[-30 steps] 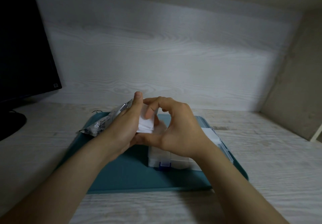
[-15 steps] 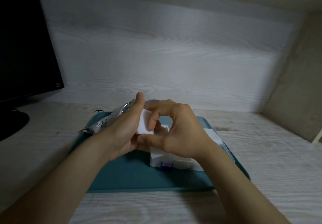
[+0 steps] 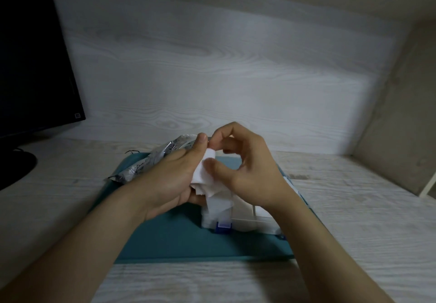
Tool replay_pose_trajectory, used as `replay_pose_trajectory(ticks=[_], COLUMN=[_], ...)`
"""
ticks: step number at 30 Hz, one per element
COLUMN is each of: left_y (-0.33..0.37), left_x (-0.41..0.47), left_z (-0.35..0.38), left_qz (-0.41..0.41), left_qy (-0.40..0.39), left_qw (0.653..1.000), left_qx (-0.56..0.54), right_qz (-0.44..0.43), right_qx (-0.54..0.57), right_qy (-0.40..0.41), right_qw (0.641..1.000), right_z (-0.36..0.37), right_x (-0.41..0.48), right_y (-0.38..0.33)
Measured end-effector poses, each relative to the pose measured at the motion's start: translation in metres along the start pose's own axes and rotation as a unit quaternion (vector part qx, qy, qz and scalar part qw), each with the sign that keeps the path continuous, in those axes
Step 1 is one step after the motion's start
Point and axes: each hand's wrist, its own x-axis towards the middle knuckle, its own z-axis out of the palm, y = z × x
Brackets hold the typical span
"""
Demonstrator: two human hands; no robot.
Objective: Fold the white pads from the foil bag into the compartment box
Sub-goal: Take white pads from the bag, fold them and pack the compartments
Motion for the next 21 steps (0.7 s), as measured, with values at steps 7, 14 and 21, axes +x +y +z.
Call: replay_pose_trajectory(ticks=[7,14,21], left_y=[-0.008,-0.016,-0.030], left_x=[0.006,0.014,0.019], left_z=[-0.001,0.003,0.004], left_qz=[0.032,0.148,0.218], left_qy=[0.062,0.140,0.169], left_qw=[0.996,0.976,0.952], left_qx=[0.052,0.076,0.135], right_qz=[0.023,0.150,0.237], right_qx=[0.035,0.086,-0.074], right_qy=[0.059,0.194,0.069], right_qw=[0.997,0.966,0.966], right_z=[0.000,-0.028,-0.053], right_x=[0.002,-0.001,-0.026], right_y=[-0.002,-0.006,0.007])
